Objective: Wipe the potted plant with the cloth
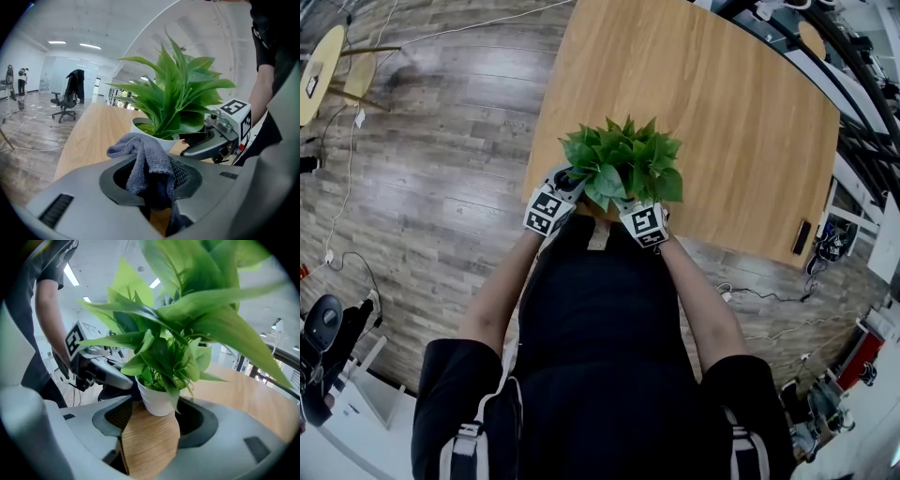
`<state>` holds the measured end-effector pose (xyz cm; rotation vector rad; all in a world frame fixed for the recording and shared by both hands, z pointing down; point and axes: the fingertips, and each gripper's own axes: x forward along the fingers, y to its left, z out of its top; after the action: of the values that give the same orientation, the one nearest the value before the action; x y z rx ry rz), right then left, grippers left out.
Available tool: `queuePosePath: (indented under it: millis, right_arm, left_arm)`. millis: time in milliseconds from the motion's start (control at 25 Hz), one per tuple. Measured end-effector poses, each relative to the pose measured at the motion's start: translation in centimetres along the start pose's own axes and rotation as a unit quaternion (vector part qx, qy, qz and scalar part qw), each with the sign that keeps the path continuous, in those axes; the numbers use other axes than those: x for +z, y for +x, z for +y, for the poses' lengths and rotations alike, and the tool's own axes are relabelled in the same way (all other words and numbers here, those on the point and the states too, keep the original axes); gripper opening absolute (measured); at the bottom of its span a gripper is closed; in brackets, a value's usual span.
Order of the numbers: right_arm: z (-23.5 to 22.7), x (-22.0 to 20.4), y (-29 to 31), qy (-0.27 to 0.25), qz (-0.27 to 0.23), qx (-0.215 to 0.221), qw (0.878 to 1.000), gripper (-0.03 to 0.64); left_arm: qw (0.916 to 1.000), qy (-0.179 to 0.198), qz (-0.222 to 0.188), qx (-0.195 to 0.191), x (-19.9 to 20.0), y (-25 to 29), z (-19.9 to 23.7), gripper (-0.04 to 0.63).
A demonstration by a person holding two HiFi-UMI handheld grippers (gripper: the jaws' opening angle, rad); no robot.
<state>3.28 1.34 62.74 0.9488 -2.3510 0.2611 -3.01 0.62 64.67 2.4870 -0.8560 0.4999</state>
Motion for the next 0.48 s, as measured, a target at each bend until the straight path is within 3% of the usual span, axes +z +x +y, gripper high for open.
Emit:
queuePosePath:
  millis: [240, 480]
  right_arm:
    - [2.5, 0.2, -0.4, -0.013, -0.001, 0.032, 0.999, 0.268]
    - [-0.8, -1.7, -0.5, 0.017, 0.002, -0.024, 1.0, 0.268]
  left_arm:
    - [0.9996, 0.016, 0.002, 0.021, 0.2, 0.1, 1.9, 0.127]
    - [0.9995, -0.002, -0.005, 0.03, 0.2, -0.1, 2.5, 0.127]
